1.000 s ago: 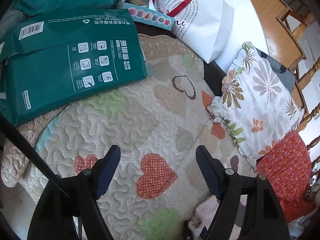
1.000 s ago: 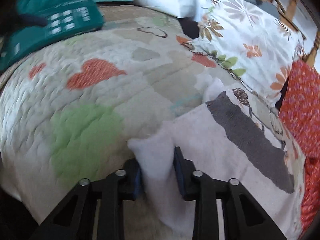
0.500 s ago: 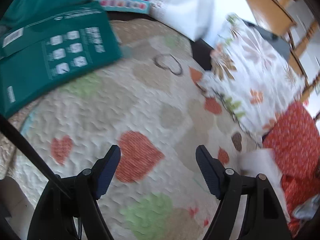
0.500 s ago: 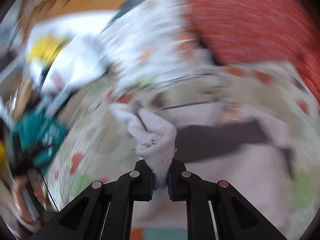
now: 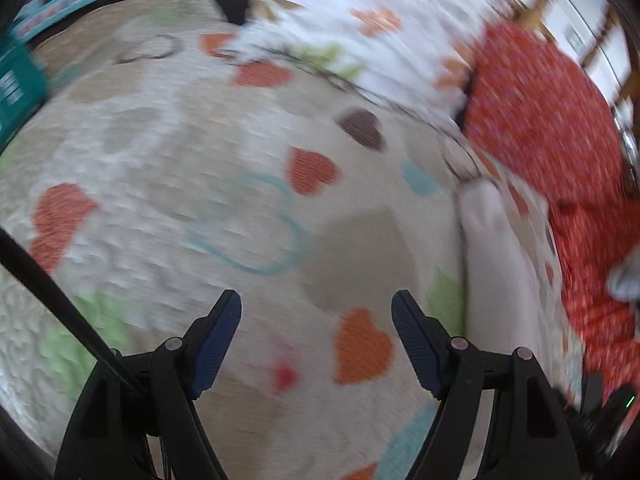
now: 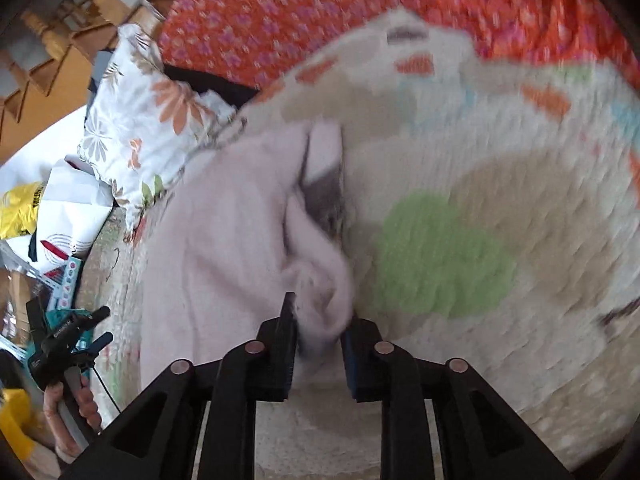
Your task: Fold small clothes
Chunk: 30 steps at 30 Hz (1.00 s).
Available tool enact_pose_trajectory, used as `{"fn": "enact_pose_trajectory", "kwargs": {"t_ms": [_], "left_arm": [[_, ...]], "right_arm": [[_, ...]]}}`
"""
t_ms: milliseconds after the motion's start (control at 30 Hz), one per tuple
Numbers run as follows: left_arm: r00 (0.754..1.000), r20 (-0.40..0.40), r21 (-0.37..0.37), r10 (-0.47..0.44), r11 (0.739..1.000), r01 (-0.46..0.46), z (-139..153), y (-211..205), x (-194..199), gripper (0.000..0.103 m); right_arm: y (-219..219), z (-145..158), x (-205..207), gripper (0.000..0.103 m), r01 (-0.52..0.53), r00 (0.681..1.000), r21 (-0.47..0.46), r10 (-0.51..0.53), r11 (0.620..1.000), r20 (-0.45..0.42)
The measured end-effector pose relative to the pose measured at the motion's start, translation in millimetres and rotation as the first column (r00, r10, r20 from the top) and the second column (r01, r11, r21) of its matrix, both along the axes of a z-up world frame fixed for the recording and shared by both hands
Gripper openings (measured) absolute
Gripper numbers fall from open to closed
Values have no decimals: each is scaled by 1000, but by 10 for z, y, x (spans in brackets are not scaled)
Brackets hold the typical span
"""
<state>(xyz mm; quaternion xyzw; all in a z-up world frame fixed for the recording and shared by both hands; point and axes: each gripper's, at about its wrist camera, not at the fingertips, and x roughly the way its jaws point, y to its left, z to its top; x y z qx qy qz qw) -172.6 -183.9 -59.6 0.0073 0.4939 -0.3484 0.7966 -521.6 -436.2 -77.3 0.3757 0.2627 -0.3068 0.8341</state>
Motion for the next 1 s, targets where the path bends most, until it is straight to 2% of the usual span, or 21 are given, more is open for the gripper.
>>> {"fn": "enact_pose_trajectory", "kwargs": {"t_ms": [133, 267, 333, 433, 533, 567, 667, 767, 833, 867, 900, 1000], "left_arm": [[992, 38, 18, -124, 992, 123, 1, -348, -306, 77], [977, 52, -17, -206, 978, 207, 22, -590, -532, 77], [968, 57, -38, -244, 968, 247, 34, -707, -608, 77], [945, 69, -34, -318, 946, 321, 24, -952, -769, 77], [924, 32, 17, -381, 925, 380, -104, -1197, -893, 79], [921, 30, 12, -388, 922, 387, -109, -1211, -898, 79], [923, 43, -27, -383, 923, 384, -32, -1191, -816, 78], [942, 27, -64, -334, 940, 335, 10, -1150, -647, 80], [956, 6, -75, -294, 953, 293, -19, -1133, -527, 81], [962, -1, -68, -275, 959, 274, -50, -1128, -470, 81], [964, -3, -65, -267, 962, 266, -65, -1095, -440, 81], [970, -21, -67, -241, 969, 239, -100, -1103, -349, 81]], "right_arm": [[-85, 326, 29, 24, -5, 1000, -118, 3, 993, -17], [-265, 443, 273, 25, -70, 997, -112, 71, 991, 4], [-372, 429, 519, 25, -122, 992, -95, 123, 988, 3], [-505, 302, 896, 25, -194, 979, -88, 188, 977, -77], [-612, 240, 935, 25, -127, 985, -120, 111, 985, -130], [-661, 251, 884, 25, -105, 990, -130, 92, 986, -102], [-802, 224, 811, 33, -121, 992, -83, 118, 989, -43], [-923, 126, 930, 36, -154, 988, -54, 154, 987, -20], [-992, -34, 1069, 37, -174, 984, 0, 174, 985, -39], [-1009, -124, 1125, 33, -190, 981, 37, 191, 981, -25], [-1004, -146, 1131, 15, -209, 978, 52, 208, 977, 10], [-967, -9, 1066, 10, -235, 971, 37, 233, 971, 51]]}}
